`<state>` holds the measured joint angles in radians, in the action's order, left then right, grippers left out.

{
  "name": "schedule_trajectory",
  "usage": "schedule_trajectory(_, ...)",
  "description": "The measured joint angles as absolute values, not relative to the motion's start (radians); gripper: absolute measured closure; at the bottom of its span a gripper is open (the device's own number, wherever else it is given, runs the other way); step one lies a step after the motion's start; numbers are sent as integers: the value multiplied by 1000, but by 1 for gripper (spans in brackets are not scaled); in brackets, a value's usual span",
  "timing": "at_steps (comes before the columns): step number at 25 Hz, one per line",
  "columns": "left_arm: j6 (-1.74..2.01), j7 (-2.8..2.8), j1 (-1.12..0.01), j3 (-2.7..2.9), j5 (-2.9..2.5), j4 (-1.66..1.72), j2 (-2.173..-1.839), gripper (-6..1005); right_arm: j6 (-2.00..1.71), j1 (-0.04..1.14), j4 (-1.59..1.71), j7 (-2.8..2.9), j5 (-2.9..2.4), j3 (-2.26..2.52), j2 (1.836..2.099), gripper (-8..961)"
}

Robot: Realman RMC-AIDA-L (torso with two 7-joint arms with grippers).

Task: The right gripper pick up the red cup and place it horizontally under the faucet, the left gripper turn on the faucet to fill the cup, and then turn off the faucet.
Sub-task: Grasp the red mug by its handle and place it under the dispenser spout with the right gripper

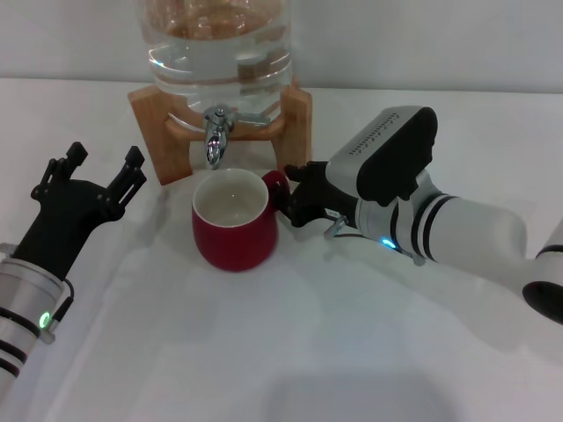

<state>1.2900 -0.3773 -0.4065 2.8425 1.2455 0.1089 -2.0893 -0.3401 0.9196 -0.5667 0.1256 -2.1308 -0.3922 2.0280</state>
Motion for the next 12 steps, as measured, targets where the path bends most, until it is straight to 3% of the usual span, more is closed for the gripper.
schedule_trajectory(12,1281,-377,-407,2842,1248,109,-2089,120,-362,899,-576,124,-2154,-391,2028,628)
